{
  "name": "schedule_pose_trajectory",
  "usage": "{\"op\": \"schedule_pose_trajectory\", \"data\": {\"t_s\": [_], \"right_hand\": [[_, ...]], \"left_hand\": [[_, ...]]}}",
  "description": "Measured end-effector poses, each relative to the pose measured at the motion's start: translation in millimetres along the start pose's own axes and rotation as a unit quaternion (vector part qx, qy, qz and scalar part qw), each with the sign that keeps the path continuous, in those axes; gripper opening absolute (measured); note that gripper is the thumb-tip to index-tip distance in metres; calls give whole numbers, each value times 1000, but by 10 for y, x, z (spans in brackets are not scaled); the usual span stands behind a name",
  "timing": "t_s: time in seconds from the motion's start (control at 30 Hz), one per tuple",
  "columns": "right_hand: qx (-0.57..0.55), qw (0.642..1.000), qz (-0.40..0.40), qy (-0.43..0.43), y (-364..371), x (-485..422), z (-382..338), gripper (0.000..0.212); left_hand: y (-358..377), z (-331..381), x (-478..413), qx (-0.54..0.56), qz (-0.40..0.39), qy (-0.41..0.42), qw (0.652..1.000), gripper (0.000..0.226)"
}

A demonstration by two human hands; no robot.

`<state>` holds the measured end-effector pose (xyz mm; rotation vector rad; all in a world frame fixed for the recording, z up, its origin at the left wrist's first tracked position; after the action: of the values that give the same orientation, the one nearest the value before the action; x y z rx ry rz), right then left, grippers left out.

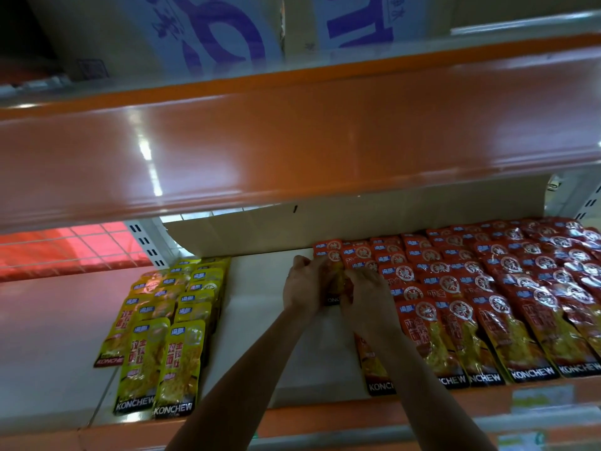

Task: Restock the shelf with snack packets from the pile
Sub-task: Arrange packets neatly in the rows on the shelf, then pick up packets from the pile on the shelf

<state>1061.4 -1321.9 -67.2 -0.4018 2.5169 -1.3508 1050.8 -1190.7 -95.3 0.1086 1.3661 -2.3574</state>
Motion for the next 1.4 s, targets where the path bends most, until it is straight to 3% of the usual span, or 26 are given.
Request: {"op": "schedule_pose_trajectory", "data": {"t_s": [0.1,0.33,0.53,0.9,1.07,1.23,1.4], "right_hand": [[1,1000,0,-6,22,-6,-98,44],[19,998,-26,-51,314,76,-669,51],[7,992,-41,-122,695,333,-1584,53],[-35,971,-75,-226,1872,1125,-3711,50],[-43,967,-97,-231,2484,1424,-4520,50],[-32,961,-125,-244,2995,1703,-5194,36],[-57,955,-169,-237,3354,1896,-5714,41]], "left_hand": [[-77,11,44,-58,-9,10,998,49],[-617,-173,299,-84,28,29,996,37],[-1441,-674,708,-109,67,6,992,35],[-2920,-2552,1706,-181,104,-100,973,38],[-3535,-3389,2097,-208,103,-144,962,41],[-3993,-4158,2519,-217,95,-210,949,40],[-4440,-4780,2922,-236,117,-265,928,34]]}}
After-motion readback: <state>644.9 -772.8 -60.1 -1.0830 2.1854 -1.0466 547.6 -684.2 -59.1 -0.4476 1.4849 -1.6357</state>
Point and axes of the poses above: each hand's wrist, its own x-axis away from the middle knuckle, its own y-axis out of the palm, z = x × y, the point moved 9 cm from there along -x, towards the middle knuckle, and after that the axes turned 9 degrees about y, right-handed, at the moved point
